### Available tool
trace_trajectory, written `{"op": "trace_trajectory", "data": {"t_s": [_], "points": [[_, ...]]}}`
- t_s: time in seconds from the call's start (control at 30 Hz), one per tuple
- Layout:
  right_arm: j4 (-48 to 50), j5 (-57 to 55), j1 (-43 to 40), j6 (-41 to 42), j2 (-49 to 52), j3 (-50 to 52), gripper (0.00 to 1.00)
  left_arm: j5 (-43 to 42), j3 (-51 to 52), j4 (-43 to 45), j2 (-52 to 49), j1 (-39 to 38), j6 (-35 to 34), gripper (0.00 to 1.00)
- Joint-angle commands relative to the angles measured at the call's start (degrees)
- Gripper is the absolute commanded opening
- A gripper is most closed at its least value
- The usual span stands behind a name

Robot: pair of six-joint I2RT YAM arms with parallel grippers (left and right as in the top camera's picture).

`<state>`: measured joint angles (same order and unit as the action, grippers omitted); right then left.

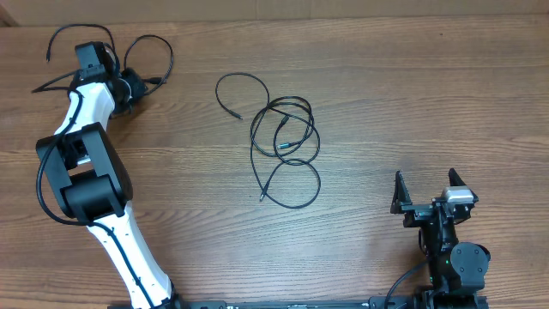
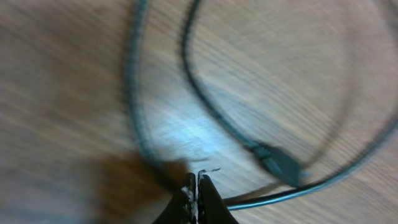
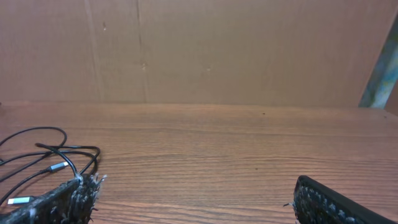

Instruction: Untangle cables

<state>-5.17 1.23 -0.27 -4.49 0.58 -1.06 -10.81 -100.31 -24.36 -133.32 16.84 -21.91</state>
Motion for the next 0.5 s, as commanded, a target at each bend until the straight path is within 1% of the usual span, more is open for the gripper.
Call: {"op": "trace_trajectory", "data": {"t_s": [0.0,0.1,0.23,0.37,0.47], "points": [[0.35,-0.09,0.26,0.15,-0.42,0.59,1.0,-6.54,0.94,1.79,-1.42,-0.66,-0.66,0.04],[0.33,-0.09,0.26,0.15,-0.42,0.59,1.0,-6.91,0.94,2.89,-1.77,-0.94,-2.38,0.04],[0.35,-0.09,0.26,0.15,-0.42,0.59,1.0,-6.95,0.94,2.84,-4.04,-1.7,-2.43,0.05],[0.35,-0.09,0.26,0.15,-0.42,0.59,1.0,-5.44,0.66,1.92,-3.69,-1.36,-0.52,0.21],[0.35,-0.09,0.26,0.15,-0.42,0.59,1.0,-6.91,-0.72,1.64,-1.14,-0.02,-0.57,0.28]]}}
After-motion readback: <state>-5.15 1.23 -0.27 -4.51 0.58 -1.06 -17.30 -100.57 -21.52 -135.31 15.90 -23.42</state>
